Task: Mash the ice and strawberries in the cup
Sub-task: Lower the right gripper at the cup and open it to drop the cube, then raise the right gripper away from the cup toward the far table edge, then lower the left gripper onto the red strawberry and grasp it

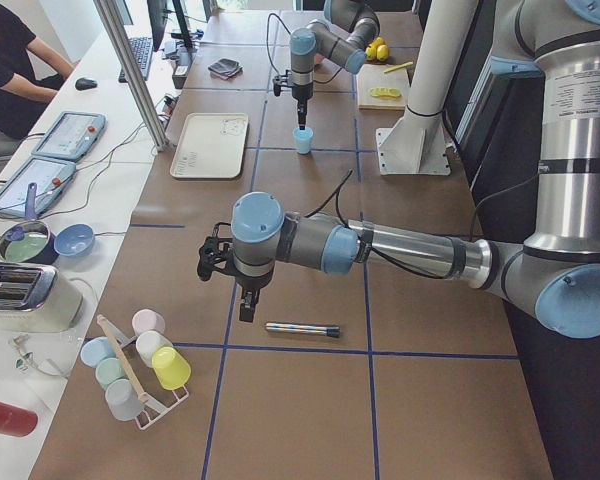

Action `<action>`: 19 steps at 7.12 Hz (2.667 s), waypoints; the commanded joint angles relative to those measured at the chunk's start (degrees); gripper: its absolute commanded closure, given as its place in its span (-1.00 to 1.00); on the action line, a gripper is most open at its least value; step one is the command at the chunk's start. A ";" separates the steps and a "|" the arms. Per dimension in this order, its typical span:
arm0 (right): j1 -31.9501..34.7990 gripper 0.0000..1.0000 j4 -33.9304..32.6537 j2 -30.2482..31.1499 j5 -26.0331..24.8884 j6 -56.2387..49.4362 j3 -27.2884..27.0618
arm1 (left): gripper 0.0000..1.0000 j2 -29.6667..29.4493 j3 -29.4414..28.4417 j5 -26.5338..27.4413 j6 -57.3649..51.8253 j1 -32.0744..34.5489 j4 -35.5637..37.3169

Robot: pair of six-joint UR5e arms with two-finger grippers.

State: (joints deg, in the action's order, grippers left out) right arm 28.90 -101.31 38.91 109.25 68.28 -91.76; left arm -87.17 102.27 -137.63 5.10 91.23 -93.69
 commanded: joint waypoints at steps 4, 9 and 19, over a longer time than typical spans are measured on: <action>1.06 -0.99 -0.02 -0.41 0.17 0.01 -0.43 | -1.00 0.07 1.08 0.43 0.87 -1.74 -0.09; 14.93 -0.99 -0.90 10.60 6.14 -10.92 -11.37 | -1.00 2.18 19.35 12.33 39.81 -29.02 -1.83; 40.27 -0.99 -0.20 36.76 17.40 -52.72 -17.31 | -0.99 4.91 2.77 31.63 61.87 -53.26 -32.17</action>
State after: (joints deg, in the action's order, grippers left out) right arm 69.05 -101.54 75.55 126.61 15.58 -109.01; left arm -81.97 106.34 -106.27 66.61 39.13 -125.69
